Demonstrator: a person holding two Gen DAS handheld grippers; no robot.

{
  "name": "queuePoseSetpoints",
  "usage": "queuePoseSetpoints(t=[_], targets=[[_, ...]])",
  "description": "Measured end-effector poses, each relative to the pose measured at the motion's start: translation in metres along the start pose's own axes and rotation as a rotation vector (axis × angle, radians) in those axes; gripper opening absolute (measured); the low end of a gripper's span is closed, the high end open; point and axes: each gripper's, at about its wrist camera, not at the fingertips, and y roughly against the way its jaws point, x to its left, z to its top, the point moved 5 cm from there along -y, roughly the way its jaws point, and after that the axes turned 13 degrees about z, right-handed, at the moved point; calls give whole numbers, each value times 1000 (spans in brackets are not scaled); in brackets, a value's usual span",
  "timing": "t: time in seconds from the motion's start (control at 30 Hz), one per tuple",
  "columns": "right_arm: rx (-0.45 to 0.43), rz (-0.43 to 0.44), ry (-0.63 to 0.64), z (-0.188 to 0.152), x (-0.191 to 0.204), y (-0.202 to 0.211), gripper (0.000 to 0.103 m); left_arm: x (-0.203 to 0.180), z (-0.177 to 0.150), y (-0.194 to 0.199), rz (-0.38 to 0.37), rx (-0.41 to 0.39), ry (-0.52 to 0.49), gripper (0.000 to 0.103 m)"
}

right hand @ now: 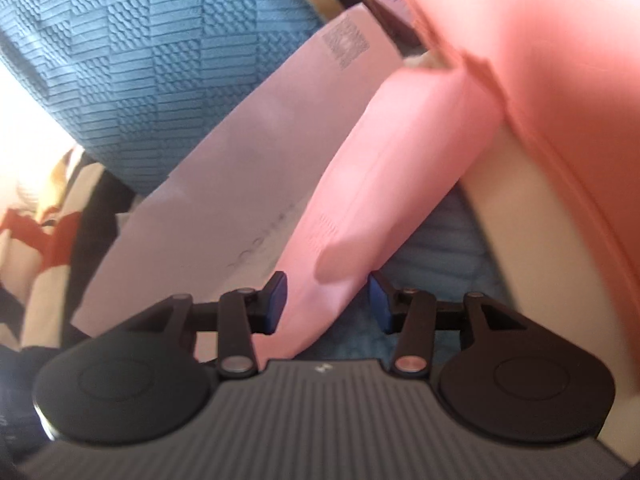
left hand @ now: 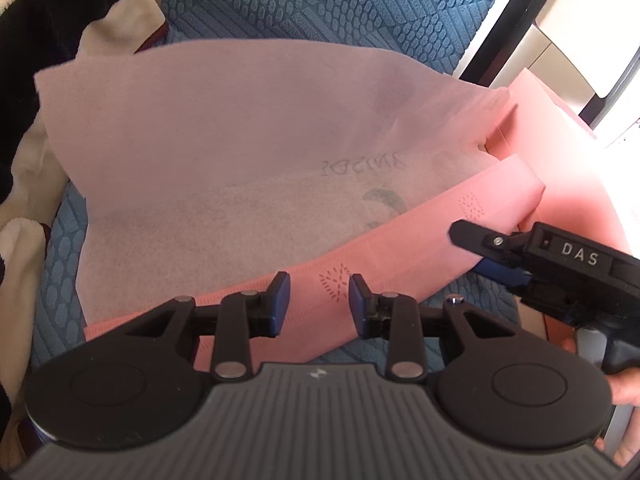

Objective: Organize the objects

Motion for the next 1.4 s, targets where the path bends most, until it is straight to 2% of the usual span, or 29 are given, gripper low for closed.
queuePoseSetpoints(t=[0.07, 0.13, 0.2, 0.23, 0.33, 0.43, 0.63, 0.83, 0.97, 1.2, 1.4], targets=[[23, 20, 5, -2, 4, -7, 44, -1, -2, 0, -4, 1, 1, 38], [37, 17, 6, -4, 8, -13, 32, -1, -2, 0, -9, 3, 6, 38], [34, -6, 17, -2, 9, -18, 26, 0, -2, 1, -16, 4, 18, 38], [33, -16, 17, -1, 10, -20, 20, 1, -2, 1, -25, 7, 26, 38], [32, -40, -3, 2, 12, -21, 12, 3, -3, 6, -41, 6, 40, 38], [31, -52, -36, 4, 18, -16, 8, 3, -3, 20, -61, -15, 29, 38], [29, -96, -70, 2, 37, -1, 7, -6, -14, 57, -119, -54, -45, 38], [38, -111, -214, -10, 30, 20, 6, -19, -28, 82, -152, -81, -171, 38], [48, -103, -344, -19, 20, 25, 5, -36, -41, 83, -165, -62, -324, 40], [56, -92, -427, -23, 19, 28, 5, -61, -48, 66, -45, -103, -587, 43], [58, -75, -486, -22, 17, 32, 5, -75, -51, 44, 45, -114, -763, 43]])
